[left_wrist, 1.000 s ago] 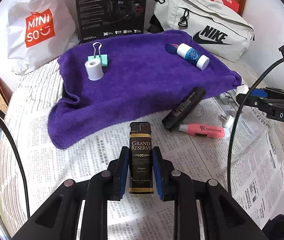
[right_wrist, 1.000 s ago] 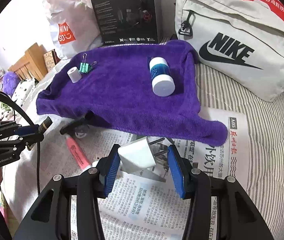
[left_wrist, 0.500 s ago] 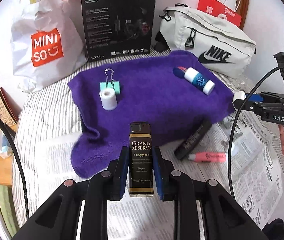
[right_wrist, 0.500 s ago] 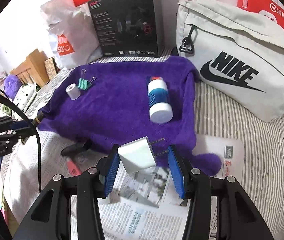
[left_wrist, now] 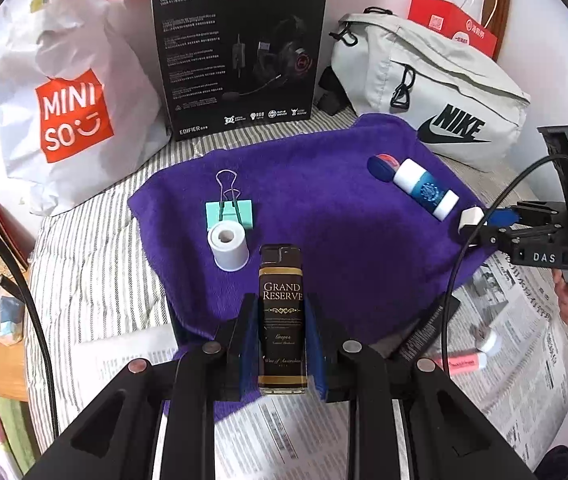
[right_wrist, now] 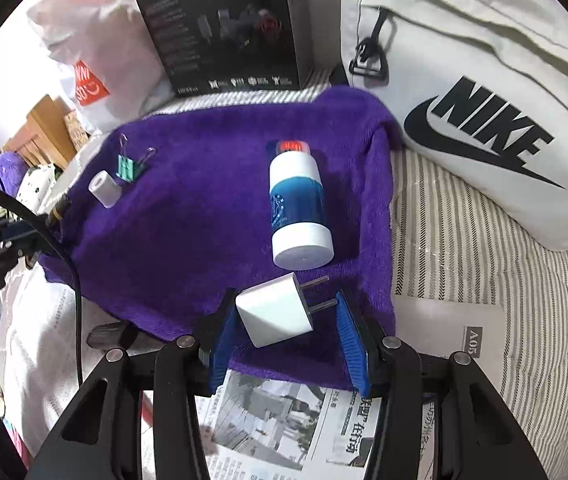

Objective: Organize rigid objects
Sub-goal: 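Set the lighter by the tape roll while the right tool sets the charger by the bottle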

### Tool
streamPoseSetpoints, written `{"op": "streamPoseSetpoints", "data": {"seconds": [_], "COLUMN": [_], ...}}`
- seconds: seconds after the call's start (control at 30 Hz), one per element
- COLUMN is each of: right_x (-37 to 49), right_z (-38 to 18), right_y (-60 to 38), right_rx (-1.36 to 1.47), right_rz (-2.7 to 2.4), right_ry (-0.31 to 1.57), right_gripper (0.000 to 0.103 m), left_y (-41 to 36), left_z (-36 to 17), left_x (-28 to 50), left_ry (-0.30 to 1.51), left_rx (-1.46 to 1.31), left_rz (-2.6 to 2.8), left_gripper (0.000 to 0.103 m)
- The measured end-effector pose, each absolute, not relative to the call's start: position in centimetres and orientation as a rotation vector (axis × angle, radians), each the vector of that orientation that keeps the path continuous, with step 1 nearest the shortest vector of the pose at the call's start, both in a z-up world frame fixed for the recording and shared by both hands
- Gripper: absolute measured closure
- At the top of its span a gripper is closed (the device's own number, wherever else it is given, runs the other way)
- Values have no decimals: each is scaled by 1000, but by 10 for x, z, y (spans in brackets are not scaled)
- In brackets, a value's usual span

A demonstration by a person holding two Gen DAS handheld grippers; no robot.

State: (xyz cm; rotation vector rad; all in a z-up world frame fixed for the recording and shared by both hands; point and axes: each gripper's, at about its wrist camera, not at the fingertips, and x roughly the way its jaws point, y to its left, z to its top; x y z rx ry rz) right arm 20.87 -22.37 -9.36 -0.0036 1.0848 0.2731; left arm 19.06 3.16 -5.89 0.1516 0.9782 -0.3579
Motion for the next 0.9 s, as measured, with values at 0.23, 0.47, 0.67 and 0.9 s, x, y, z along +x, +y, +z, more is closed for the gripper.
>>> {"op": "streamPoseSetpoints", "data": {"seconds": [0.23,0.47,0.67,0.9], "right_x": [216,221,222,222], "right_z": [-101,-106,-108,-111], "right_y": [-214,-209,-206,-205], "right_rx": [-50,-79,-88,-84], "right_rz": [285,289,297,313], "right_ry": [1118,1131,1130,1129], "right_gripper": [55,55,55,55], "left_y": [28,28,30,30], "left_z": [-72,-82,-90,-99], "left_x": [207,216,222,234], "left_ry": [1003,1027,1049,1079], "left_rx": [152,152,155,176], "left_rz": [-367,-367,-358,-343], "left_gripper": [80,80,80,80]}}
